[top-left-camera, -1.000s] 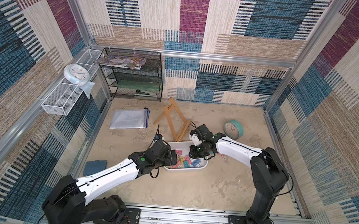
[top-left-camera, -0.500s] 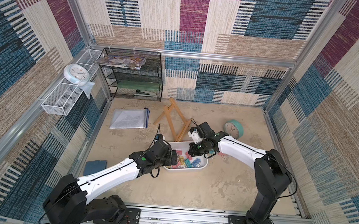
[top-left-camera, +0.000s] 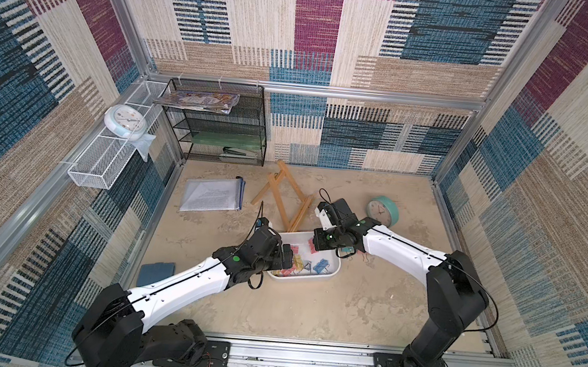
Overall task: Take out the binder clips from the storage box
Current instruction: Pick up the binder clip from the storage box, then place the binder clip at the center of the board.
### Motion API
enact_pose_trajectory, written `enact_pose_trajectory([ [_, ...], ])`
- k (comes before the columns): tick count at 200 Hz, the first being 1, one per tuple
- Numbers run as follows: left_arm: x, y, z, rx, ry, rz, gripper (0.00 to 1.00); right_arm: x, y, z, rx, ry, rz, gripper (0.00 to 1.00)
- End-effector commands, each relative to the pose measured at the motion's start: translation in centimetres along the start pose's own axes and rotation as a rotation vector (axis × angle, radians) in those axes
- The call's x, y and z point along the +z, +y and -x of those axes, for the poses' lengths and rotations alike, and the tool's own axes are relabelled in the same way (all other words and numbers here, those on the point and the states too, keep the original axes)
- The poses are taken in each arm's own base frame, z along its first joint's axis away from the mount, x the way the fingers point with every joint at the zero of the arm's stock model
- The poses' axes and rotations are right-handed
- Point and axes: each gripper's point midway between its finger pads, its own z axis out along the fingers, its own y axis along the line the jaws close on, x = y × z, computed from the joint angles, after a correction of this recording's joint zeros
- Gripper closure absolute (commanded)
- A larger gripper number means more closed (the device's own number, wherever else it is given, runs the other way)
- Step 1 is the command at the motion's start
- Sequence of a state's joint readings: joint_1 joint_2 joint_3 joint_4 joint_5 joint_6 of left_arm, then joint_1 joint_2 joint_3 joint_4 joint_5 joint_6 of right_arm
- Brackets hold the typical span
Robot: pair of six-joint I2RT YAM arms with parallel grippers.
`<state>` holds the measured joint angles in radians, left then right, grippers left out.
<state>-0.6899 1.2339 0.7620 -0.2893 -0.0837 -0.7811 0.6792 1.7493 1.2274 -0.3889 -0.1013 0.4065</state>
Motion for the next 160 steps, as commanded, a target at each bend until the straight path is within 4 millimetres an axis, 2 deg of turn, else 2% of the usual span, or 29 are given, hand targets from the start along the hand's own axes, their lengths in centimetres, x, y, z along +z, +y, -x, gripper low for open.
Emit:
enact_pose_trajectory([
  [1,-0.1,-0.5,0.3,0.013,-0.003,-0.015,0.01,-0.4,-0.5,1.5,0.025,-0.07,-0.037,1.0],
  [33,-0.3,-0.6,0.6,0.022,-0.009,-0.014,0.01,-2.3,0.3,3.3,0.033,-0.169,-0.011,1.0],
  [57,-0.5,-1.4,0.9,0.019,-0.018,-0.048,0.01,-4.8,-0.2,4.3,0.058,-0.267,-0.034,1.0],
  [100,-0.3,-3.1,1.4,0.013,-0.021,-0.117,0.01,-9.1,-2.8,4.7,0.204,-0.448,-0.093,1.0],
  [160,-0.4,-4.4,1.9,0.024,-0.016,-0.161,0.01,-11.7,-6.5,3.7,0.383,-0.542,-0.093,1.0],
])
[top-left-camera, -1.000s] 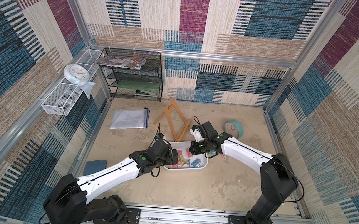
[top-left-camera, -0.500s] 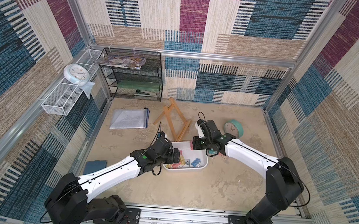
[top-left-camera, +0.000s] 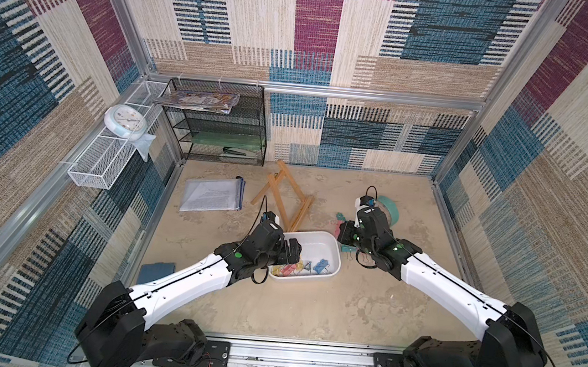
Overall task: Take out the binder clips from the storage box
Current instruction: Place the binder clip at the center of the board.
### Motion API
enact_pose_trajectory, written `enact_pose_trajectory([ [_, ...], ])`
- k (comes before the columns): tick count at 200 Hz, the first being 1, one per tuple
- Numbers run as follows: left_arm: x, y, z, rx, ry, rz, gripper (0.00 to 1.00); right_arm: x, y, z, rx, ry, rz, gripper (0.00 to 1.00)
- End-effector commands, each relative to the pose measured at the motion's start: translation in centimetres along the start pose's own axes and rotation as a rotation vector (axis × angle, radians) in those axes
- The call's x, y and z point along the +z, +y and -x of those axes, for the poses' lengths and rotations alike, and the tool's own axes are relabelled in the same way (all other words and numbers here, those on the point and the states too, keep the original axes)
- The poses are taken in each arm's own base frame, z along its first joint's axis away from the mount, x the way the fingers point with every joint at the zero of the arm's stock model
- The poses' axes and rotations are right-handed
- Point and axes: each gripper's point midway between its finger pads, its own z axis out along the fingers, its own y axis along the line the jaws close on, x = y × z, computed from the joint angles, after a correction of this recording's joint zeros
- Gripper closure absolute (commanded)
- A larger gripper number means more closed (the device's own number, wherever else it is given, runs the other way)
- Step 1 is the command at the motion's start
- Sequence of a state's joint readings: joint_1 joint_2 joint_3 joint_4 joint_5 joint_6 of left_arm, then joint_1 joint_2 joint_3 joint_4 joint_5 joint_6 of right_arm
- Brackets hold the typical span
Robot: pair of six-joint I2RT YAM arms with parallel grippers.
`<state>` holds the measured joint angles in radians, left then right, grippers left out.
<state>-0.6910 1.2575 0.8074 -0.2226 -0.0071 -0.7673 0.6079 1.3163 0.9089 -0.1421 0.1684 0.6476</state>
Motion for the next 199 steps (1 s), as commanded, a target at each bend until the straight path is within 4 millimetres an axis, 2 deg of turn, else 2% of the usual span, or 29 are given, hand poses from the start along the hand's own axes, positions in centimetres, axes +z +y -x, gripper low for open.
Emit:
enact_pose_trajectory([
  [1,-0.1,-1.2,0.6,0.014,-0.007,-0.045,0.01,-0.6,-0.9,1.5,0.1,-0.068,-0.004,1.0],
  [49,-0.1,-3.1,1.1,0.033,-0.006,-0.078,0.01,-0.6,-5.8,2.2,0.332,-0.096,-0.035,1.0],
  [92,1.3,-4.7,0.7,0.068,0.037,-0.093,0.01,0.5,-11.7,2.1,0.623,-0.134,-0.129,1.0],
  [105,1.7,-5.3,0.8,0.072,0.045,-0.1,0.01,1.1,-12.9,1.9,0.698,-0.156,-0.126,1.0],
  [124,2.1,-6.2,0.9,0.079,0.054,-0.113,0.01,2.6,-13.2,2.0,0.732,-0.166,-0.105,1.0],
  [144,2.6,-6.7,0.9,0.081,0.065,-0.114,0.01,4.7,-12.1,2.1,0.682,-0.099,-0.076,1.0],
  [163,3.0,-6.9,0.7,0.079,0.075,-0.112,0.01,6.6,-12.1,2.3,0.693,-0.079,-0.071,1.0],
  [199,3.2,-6.8,0.5,0.078,0.086,-0.101,0.01,9.3,-14.2,0.4,0.791,-0.077,-0.168,1.0],
])
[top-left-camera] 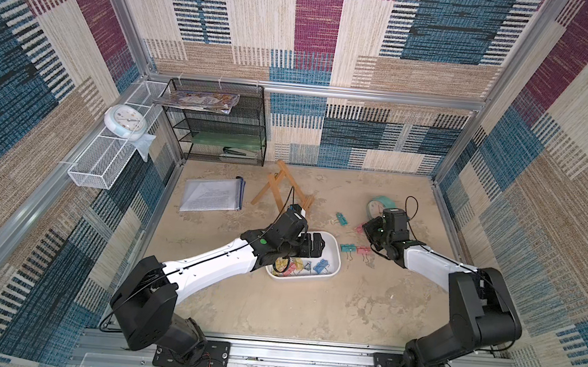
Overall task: Take out the binder clips from the storage box
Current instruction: Place the binder clip at the center of the board.
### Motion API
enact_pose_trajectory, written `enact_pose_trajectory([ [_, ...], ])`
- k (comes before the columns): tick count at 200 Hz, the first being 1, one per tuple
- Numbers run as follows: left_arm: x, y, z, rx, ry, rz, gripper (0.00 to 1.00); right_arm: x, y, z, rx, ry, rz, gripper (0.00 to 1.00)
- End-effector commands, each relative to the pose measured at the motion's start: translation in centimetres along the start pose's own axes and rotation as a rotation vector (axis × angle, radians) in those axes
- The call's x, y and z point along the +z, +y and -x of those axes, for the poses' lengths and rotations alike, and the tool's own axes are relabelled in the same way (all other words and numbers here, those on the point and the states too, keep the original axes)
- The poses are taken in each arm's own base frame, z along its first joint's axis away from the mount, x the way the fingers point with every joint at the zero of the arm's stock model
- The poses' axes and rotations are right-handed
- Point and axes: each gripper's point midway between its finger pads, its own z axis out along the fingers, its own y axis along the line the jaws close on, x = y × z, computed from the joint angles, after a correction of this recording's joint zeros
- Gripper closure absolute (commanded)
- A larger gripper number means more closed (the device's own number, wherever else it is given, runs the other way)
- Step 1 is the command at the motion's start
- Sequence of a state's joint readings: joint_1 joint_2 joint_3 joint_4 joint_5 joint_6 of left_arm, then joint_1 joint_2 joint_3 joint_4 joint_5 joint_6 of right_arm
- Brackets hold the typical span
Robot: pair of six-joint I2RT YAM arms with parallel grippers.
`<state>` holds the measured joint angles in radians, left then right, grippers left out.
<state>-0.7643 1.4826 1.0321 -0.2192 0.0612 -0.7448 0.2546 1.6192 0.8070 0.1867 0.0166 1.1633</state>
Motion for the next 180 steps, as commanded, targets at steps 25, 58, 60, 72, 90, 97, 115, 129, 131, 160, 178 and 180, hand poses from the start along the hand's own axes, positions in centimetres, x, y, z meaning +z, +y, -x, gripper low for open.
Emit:
enact_pose_trajectory([
  [25,-0.3,-0.3,0.2,0.01,0.0,0.0,0.01,2.3,-0.6,0.0,0.084,-0.056,-0.029,1.0],
  [58,-0.4,0.2,0.0,0.01,0.004,0.02,0.01,3.2,-1.6,-0.7,0.093,-0.08,-0.063,1.0],
  [60,-0.4,0.2,0.1,0.01,0.003,0.02,0.01,3.3,-1.4,-0.6,0.095,-0.083,-0.053,1.0],
  [72,-0.4,0.3,-0.1,0.007,0.004,0.023,0.01,3.7,-1.6,-0.9,0.101,-0.077,-0.059,1.0],
  [90,-0.4,0.4,-0.1,0.004,0.002,0.023,0.01,4.0,-1.8,-1.5,0.099,-0.058,-0.064,0.94],
  [97,-0.4,0.4,-0.1,0.005,0.003,0.023,0.01,4.1,-1.9,-1.7,0.096,-0.048,-0.063,0.88],
  [115,-0.3,0.4,-0.2,0.008,0.007,0.024,0.01,4.0,-1.7,-2.2,0.087,-0.023,-0.052,0.83],
  [129,-0.3,0.4,-0.2,0.009,0.007,0.024,0.01,3.7,-1.5,-2.3,0.074,-0.013,-0.046,0.77],
  [131,-0.3,0.4,-0.2,0.008,0.008,0.024,0.01,3.7,-1.6,-2.3,0.071,-0.012,-0.048,0.75],
  [160,-0.5,0.4,-0.2,0.011,0.006,0.023,0.01,2.1,-1.6,-1.7,0.041,-0.032,-0.077,0.62],
  [178,-0.6,0.4,-0.2,0.01,0.003,0.025,0.01,0.9,-1.0,-1.0,0.01,-0.054,-0.08,0.56],
  [180,-0.6,0.4,-0.2,0.011,0.003,0.024,0.01,0.8,-1.0,-0.9,0.008,-0.056,-0.082,0.56],
])
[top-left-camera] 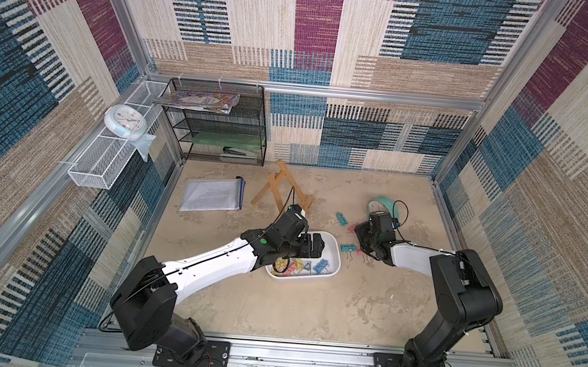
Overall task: Take out the binder clips from the storage box
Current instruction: Place the binder clip at the center of the board, then pick up the binder clip from the storage box.
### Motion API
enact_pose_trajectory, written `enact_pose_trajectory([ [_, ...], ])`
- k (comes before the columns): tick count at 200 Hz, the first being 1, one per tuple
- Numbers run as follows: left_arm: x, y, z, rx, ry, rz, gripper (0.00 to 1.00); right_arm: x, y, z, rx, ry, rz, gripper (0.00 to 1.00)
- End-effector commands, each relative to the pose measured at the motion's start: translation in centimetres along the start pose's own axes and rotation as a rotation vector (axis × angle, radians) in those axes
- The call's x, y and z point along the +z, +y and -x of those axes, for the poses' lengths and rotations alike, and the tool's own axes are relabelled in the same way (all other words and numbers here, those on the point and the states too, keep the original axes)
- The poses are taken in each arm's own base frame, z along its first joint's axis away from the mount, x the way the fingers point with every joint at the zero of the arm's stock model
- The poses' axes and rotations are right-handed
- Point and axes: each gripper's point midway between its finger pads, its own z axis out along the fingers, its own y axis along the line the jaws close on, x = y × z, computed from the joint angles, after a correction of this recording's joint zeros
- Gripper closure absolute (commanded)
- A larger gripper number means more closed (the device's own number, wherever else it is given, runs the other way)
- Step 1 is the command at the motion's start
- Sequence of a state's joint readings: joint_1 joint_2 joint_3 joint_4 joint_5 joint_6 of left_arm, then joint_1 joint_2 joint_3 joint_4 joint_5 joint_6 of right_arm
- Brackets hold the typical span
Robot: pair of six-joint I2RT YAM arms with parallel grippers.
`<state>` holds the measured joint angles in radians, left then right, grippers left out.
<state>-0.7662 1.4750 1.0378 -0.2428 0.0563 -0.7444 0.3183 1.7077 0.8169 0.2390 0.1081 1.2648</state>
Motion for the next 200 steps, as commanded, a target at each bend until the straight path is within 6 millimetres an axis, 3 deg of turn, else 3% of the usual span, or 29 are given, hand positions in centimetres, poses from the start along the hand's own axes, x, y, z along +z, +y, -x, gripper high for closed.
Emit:
enact_pose_trajectory([
  [1,-0.3,0.4,-0.1,0.01,-0.003,0.014,0.01,-1.3,-0.3,0.7,-0.052,-0.028,-0.042,0.56],
  [32,-0.8,0.6,-0.1,0.011,-0.014,0.02,0.01,-3.3,2.1,1.8,-0.175,-0.043,0.001,0.53],
  [56,-1.4,1.2,0.0,0.019,-0.03,0.047,0.01,-5.2,4.5,1.3,-0.314,0.013,0.069,0.55],
  [70,-1.7,1.8,-0.1,0.022,-0.044,0.068,0.01,-6.4,6.1,0.0,-0.385,0.08,0.155,0.56],
  [100,-2.2,3.2,-0.9,0.028,-0.036,0.113,0.01,-8.3,9.2,-5.5,-0.583,0.34,0.385,0.57],
  [146,-3.4,5.4,-1.8,0.006,-0.072,0.161,0.01,-8.9,7.6,-13.8,-0.861,0.627,0.345,0.61],
  [200,-4.3,6.8,-2.0,-0.003,-0.111,0.199,0.01,-9.8,4.0,-18.6,-1.07,0.746,0.171,0.62],
])
